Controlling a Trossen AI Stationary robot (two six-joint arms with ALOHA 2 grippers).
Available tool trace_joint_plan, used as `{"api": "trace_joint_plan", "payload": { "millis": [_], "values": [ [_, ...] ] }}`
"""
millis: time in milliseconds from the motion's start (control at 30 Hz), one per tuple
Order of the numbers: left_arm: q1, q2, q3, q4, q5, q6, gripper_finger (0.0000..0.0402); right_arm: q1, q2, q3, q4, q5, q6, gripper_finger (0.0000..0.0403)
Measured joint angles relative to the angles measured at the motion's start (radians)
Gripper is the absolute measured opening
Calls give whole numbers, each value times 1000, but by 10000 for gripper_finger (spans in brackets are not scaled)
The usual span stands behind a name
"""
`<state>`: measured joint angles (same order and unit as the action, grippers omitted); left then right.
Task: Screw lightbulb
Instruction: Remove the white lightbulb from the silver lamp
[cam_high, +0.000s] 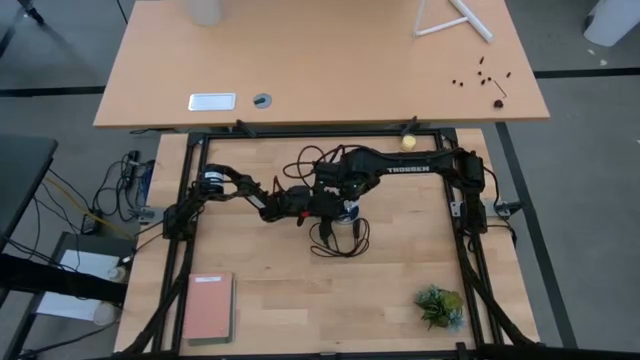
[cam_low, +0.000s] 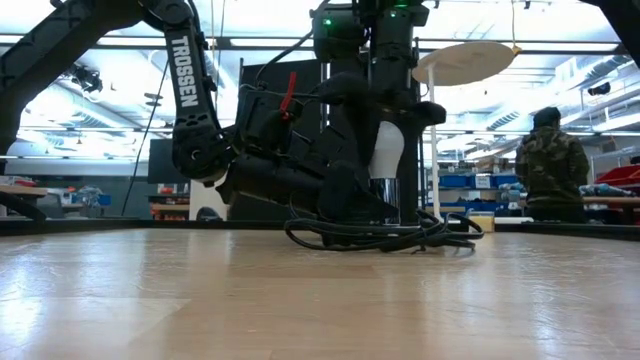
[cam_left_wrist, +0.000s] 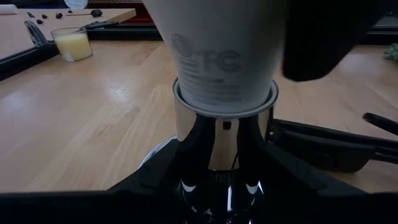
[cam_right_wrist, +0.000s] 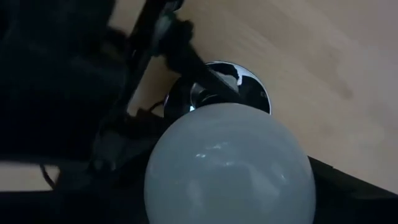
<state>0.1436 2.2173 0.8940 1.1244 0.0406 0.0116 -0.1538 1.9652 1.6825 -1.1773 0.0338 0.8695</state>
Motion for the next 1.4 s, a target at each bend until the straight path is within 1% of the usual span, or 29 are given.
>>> {"api": "trace_joint_plan", "payload": {
  "millis": [167,267,433,633,700,767,833,967,1000,1067,1167,1333,1400],
  "values": [
    [0,0,0,0,1,3,184,-1,0,0,0,0,-280,267],
    [0,0,0,0,2,4,184,-1,0,0,0,0,-471,266],
    [0,0,0,0,2,7,184,-1,0,0,1,0,-814,273],
    [0,0,0,-3,3,15,184,-1,0,0,-6,6,-1257,271],
    [0,0,0,-3,3,14,184,-1,0,0,-8,14,-1373,272],
    [0,0,0,-4,4,14,184,-1,1,0,-10,19,-1442,273],
    [0,0,0,-4,6,14,184,-1,1,0,-19,24,-1449,275],
    [-1,0,0,-6,17,12,184,4,1,0,-36,30,-1364,282],
    [-1,0,0,-7,18,10,184,4,1,0,-37,31,-1314,286],
    [-2,0,0,-8,18,6,184,4,1,1,-37,38,-1159,297],
    [-2,0,0,-11,18,7,184,2,1,0,-39,31,-922,325],
    [-2,0,0,-17,18,8,184,-6,1,1,-31,-58,-662,387],
    [-2,0,0,-17,17,8,184,-4,1,1,-31,-80,-567,394]
  ]
}}
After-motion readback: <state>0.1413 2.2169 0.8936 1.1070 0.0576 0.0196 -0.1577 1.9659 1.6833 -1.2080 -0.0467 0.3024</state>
